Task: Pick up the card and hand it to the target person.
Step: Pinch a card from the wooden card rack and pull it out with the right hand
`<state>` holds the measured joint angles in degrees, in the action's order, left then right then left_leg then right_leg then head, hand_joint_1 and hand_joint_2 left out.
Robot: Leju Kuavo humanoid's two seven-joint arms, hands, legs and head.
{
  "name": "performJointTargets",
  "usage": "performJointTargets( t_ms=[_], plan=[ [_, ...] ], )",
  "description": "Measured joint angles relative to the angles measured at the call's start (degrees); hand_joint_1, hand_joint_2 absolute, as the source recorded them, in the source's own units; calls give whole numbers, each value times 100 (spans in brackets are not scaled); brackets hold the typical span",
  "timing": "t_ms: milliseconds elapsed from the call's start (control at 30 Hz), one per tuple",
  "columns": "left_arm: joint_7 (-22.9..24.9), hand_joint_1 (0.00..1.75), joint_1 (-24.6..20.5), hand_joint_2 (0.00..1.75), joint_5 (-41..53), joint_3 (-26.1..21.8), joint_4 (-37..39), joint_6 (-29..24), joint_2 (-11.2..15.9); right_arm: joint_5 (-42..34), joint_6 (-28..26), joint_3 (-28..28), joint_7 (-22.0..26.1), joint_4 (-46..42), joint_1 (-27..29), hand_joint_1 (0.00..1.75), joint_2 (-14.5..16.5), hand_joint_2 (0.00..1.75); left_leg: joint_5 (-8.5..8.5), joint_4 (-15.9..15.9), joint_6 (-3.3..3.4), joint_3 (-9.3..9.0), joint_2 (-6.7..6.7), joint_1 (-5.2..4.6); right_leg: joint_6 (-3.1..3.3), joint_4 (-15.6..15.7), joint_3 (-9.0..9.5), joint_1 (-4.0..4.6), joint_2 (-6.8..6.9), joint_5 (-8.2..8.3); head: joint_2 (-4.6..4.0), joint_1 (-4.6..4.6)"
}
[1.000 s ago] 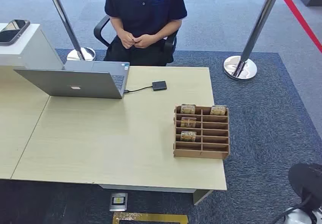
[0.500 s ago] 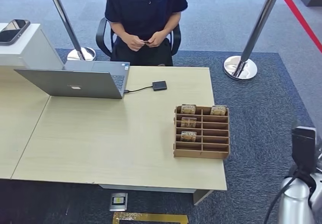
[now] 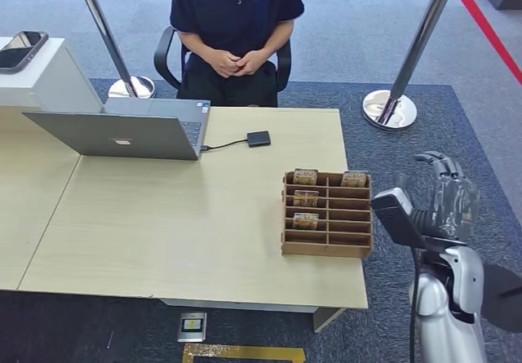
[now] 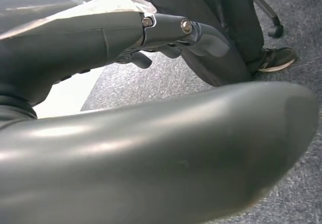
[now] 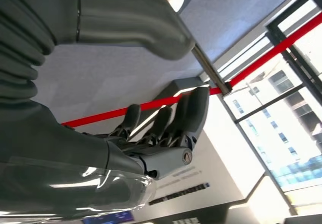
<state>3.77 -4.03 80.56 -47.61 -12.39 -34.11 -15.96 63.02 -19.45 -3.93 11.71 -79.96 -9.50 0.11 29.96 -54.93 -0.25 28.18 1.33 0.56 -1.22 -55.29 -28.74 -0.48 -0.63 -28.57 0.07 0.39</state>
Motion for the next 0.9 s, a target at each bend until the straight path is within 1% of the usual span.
performJointTargets(
  t_ms=[100,200,333,400,467,667,733,867,900],
  plan=[
    [23,0,-1,0,15,1,2,-4,0,280,239,-411,-187,-59,-18,175,-83,175,0,0,0,0,0,0,0,0,0,0,0,0,0,1],
    [5,0,-4,0,4,1,2,-16,0,493,487,-749,-350,-29,-130,168,-159,175,0,0,0,0,0,0,0,0,0,0,0,0,0,1],
    [-21,0,-5,0,13,2,3,-17,0,588,644,-1001,-457,73,-298,164,-239,175,-1,-1,0,0,0,0,0,0,1,0,0,1,0,1],
    [-54,0,-5,0,50,6,4,-5,1,618,715,-1087,-515,134,-368,152,-286,175,0,-1,0,0,0,0,0,0,1,0,0,1,0,1],
    [-79,0,-6,0,84,9,6,10,2,634,756,-1149,-557,183,-418,131,-333,175,0,-1,0,1,0,0,0,0,0,0,0,0,0,1],
    [-79,0,-5,0,103,13,13,39,8,643,823,-1259,-630,356,-507,87,-433,175,0,-1,0,1,0,0,0,1,0,0,0,0,0,1],
    [-75,0,-5,0,99,15,15,39,9,644,839,-1279,-641,443,-548,79,-448,175,0,-1,0,1,0,0,0,1,0,0,0,0,0,1],
    [-71,0,-5,0,86,16,20,39,9,645,856,-1315,-676,643,-635,41,-460,175,0,-1,0,1,0,0,0,0,0,0,0,0,0,1],
    [-68,0,-5,0,86,17,21,39,9,644,856,-1327,-688,697,-657,40,-461,175,0,-1,0,1,0,0,0,0,0,0,0,0,0,1]
  ],
)
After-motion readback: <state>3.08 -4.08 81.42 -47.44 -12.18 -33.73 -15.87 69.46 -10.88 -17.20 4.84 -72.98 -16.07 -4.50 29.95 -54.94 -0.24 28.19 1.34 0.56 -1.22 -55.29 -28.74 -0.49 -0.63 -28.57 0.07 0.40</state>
